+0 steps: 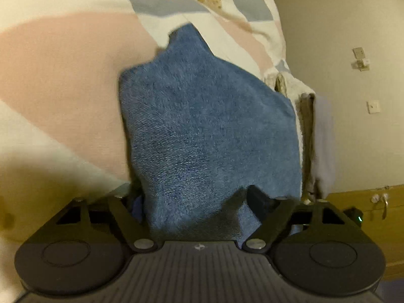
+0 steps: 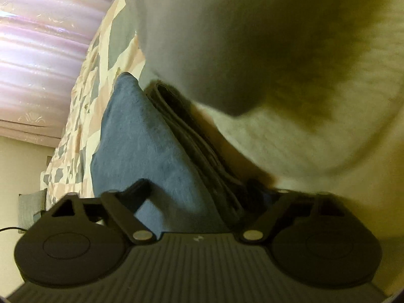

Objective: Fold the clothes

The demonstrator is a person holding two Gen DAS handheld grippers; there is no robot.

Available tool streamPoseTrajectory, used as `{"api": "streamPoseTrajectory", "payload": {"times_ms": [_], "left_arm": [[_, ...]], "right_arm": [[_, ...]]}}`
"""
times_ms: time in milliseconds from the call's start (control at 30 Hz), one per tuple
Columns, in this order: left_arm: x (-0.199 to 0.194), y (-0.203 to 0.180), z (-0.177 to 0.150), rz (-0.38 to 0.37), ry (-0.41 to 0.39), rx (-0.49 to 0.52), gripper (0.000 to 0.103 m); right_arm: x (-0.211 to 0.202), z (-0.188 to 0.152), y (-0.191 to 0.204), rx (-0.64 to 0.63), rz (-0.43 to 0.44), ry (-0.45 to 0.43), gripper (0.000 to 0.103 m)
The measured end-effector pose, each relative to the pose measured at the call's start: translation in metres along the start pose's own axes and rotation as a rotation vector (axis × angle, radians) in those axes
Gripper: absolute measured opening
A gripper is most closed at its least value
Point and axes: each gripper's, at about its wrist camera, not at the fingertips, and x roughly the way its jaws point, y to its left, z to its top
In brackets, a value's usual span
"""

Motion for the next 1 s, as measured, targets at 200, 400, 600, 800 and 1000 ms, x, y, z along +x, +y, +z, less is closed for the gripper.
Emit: {"api": "streamPoseTrajectory", "payload": {"times_ms": [200,400,600,800,1000], "left_arm": [[-0.004,0.001,0.0,-0.038,-0.014,0.003,0.06],[-0.007,0.01,0.009,-0.058,0.006,-0.053,0.059],[0.001,0.002,0.007,-0.014,-0.05,-0.069,0.059],[-0.009,-0.019,0.006,0.041,-0.065,-0.019,0.054],[0.005,-0.004,0.012,0.019,-0.047,-0.039,0.06]], "right_arm": [[0.0,-0.006,0.026,-0.06,-0.028,-0.001,0.068],[0.001,0.003,0.017,-0.067,-0.014,0.085,0.073],[0.024,0.004,0.017,-0.083,0.059,0.066,0.065],[0.004,0.004,0.031,-0.118,0.113,0.144,0.052],[0.029,0.014,0.023,-0.075,0.087,0.116,0.058]]}}
